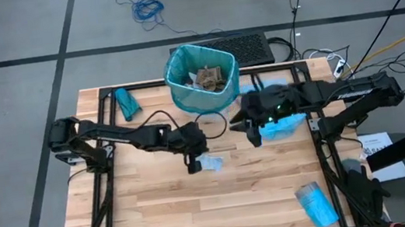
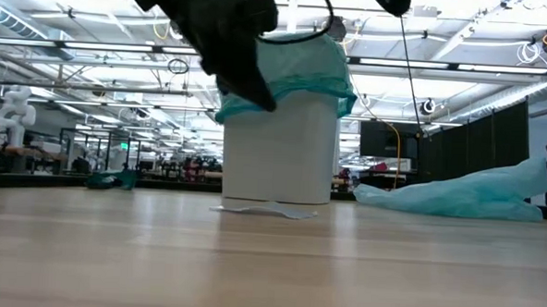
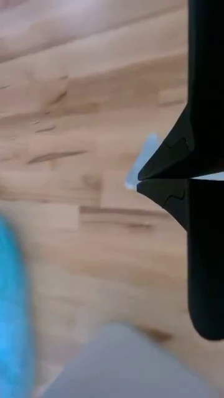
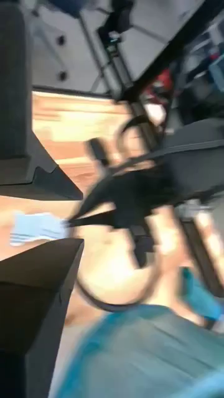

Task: Place trash/remove bag and relplace
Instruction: Put the white paper into the blue trash bag inside the white trash bin

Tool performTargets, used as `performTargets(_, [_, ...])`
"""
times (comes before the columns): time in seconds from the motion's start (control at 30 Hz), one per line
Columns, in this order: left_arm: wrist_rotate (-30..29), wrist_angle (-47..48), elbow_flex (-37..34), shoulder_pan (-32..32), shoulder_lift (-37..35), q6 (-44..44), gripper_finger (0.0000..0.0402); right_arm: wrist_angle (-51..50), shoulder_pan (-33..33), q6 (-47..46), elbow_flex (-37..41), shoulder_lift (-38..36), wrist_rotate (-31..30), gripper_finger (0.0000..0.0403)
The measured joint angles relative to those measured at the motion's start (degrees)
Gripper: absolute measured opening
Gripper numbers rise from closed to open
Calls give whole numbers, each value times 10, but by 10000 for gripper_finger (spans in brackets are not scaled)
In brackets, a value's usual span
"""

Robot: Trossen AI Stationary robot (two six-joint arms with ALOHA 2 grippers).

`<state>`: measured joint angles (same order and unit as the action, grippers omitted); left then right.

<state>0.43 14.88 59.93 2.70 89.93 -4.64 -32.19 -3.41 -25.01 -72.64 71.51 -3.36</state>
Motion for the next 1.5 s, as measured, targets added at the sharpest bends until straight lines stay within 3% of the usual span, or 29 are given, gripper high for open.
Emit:
performTargets(0.33, [101, 25, -8, 2, -9, -26, 0, 11, -51, -46, 55, 86, -1, 102])
performTargets(0.57, [145, 22, -23, 5, -9, -33, 0, 189, -65, -139, 183, 93, 3, 102])
performTargets(0.73, [169, 22, -23, 4, -9, -25, 0, 256, -65, -187, 237, 93, 4, 102])
performTargets(1.1, [214, 17, -32, 4, -9, -19, 0, 260, -63, -177, 268, 98, -16, 102])
performTargets(1.5, [212, -44, -110, -18, -9, -68, 0, 351, -53, -142, 269, 186, -12, 103])
